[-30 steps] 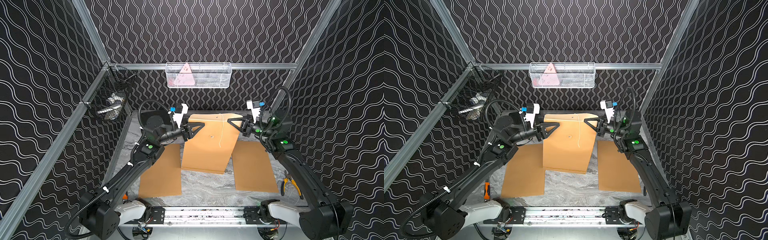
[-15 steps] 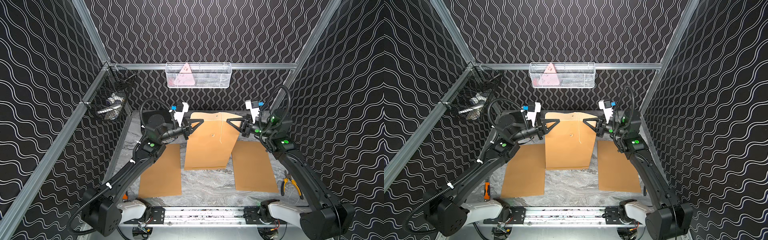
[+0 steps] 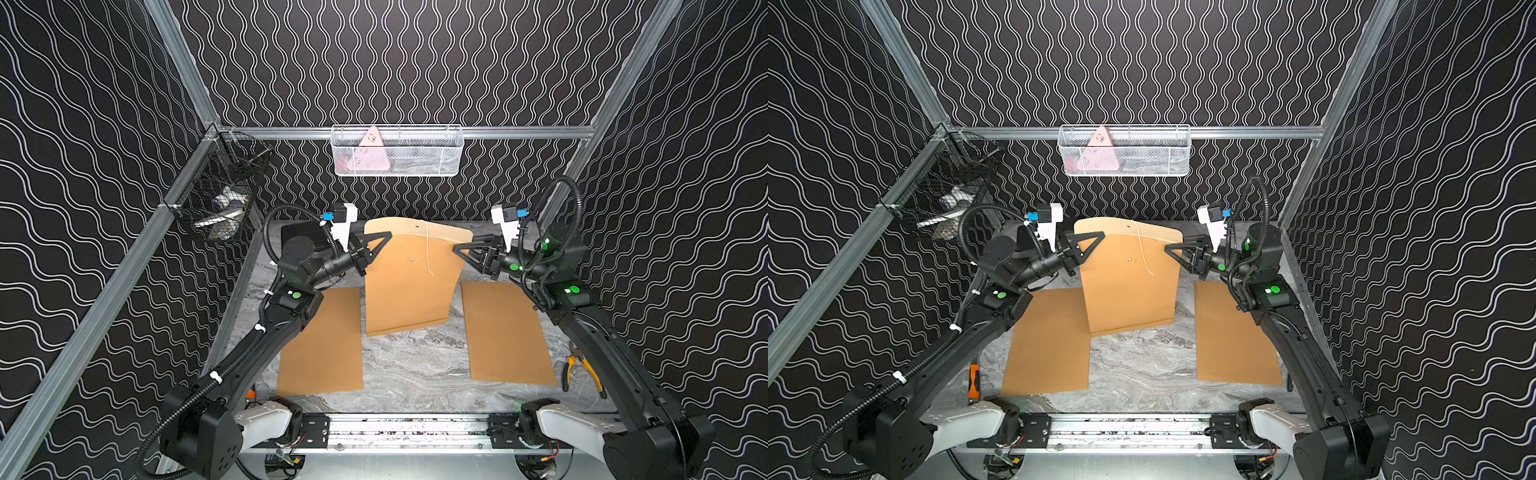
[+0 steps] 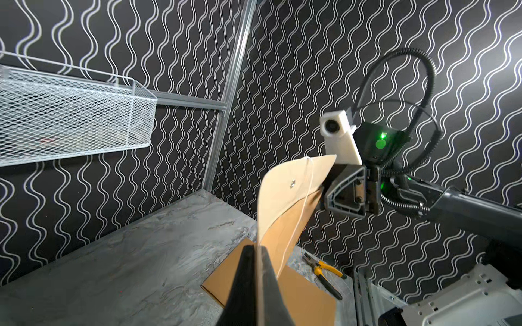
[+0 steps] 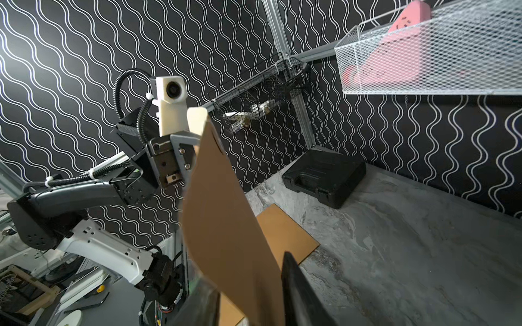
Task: Open the file bag
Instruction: Open the file bag, then place the file bag at the center of the board.
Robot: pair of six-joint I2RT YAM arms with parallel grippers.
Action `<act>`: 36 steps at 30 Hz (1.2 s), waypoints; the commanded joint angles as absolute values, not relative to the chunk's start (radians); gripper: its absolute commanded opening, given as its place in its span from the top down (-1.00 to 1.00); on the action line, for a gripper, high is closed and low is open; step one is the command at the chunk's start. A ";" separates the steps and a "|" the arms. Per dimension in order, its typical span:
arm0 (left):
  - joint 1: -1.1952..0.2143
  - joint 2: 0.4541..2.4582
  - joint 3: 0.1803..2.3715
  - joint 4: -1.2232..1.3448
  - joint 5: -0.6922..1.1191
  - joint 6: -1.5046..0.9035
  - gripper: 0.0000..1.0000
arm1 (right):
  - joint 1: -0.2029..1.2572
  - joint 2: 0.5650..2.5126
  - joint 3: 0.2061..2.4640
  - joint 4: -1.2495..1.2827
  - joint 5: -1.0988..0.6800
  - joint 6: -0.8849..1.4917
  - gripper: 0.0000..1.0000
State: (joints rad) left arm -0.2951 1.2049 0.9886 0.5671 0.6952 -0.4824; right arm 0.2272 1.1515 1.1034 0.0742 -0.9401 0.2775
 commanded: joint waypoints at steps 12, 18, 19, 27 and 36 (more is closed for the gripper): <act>-0.255 1.228 0.986 0.811 0.726 -0.646 1.00 | 0.236 1.174 1.082 0.075 -0.953 0.256 0.14; -0.243 1.242 0.997 0.868 0.745 -0.702 1.00 | 0.246 1.197 1.072 0.077 -0.943 0.250 0.12; -0.244 1.243 0.998 0.872 0.748 -0.707 1.00 | 0.248 1.199 1.072 0.080 -0.943 0.250 0.12; -0.236 1.248 0.996 0.931 0.782 -0.753 1.00 | 0.248 1.228 1.076 0.093 -0.923 0.241 0.05; -0.234 1.226 0.999 0.902 0.797 -0.739 1.00 | 0.247 1.249 1.077 0.125 -0.915 0.242 0.22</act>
